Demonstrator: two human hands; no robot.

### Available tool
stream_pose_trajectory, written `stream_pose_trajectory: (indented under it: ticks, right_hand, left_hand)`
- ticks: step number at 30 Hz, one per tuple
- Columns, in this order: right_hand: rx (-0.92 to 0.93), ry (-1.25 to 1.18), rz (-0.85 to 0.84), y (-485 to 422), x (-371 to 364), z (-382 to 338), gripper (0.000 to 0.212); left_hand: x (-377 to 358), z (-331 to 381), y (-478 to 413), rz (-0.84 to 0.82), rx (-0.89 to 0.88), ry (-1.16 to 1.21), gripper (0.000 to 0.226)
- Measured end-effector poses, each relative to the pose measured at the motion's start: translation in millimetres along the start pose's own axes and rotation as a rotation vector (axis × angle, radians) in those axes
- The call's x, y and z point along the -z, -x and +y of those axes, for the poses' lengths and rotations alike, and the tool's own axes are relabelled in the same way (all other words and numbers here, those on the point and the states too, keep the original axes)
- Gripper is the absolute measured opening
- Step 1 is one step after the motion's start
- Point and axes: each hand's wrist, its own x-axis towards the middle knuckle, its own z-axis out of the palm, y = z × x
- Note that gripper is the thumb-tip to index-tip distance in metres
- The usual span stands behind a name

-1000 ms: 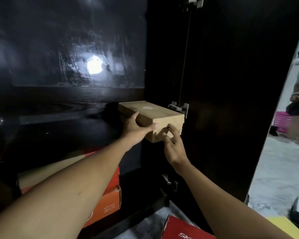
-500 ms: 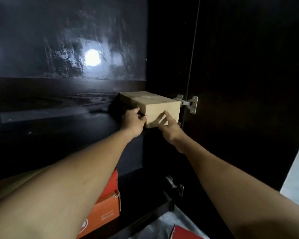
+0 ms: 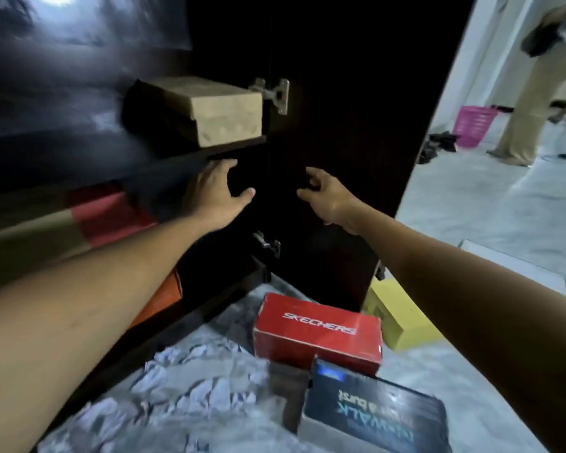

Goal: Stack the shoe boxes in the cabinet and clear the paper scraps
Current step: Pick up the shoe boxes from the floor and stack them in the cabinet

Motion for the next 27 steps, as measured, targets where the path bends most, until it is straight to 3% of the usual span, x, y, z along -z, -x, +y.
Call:
stream_pose_trajectory:
  ticks: [5, 9, 15, 20, 24, 27]
  right_hand:
    - [-0.199, 0.146, -0.006, 68, -5, 110, 0.054]
    - [-0.400, 0.270, 0.031, 98, -14, 193, 0.039]
    - [-0.609, 0.186, 0.015, 106, -30, 269, 0.058]
    - [-0.690, 0.066, -0.015, 99, -42, 293, 0.106]
    - [-0.782, -0.011, -0.087, 101, -36, 290, 0.086]
    - [-0.747, -0.057, -0.028, 102, -37, 287, 0.087]
  left_hand:
    - [-88, -14, 67, -0.313, 0.169, 0.054, 0.063]
    - [-152, -40, 97, -0.461, 0.321, 0.110, 0.060]
    - [-214, -82, 116, -0.604, 0.444, 0.121, 0.059]
    - [-234, -89, 118, -0.685, 0.529, 0.234, 0.070]
    - [-243, -96, 119, -0.727, 0.573, 0.270, 0.092]
    - [-237, -97, 120, -0.770, 0.673, 0.359, 0.080]
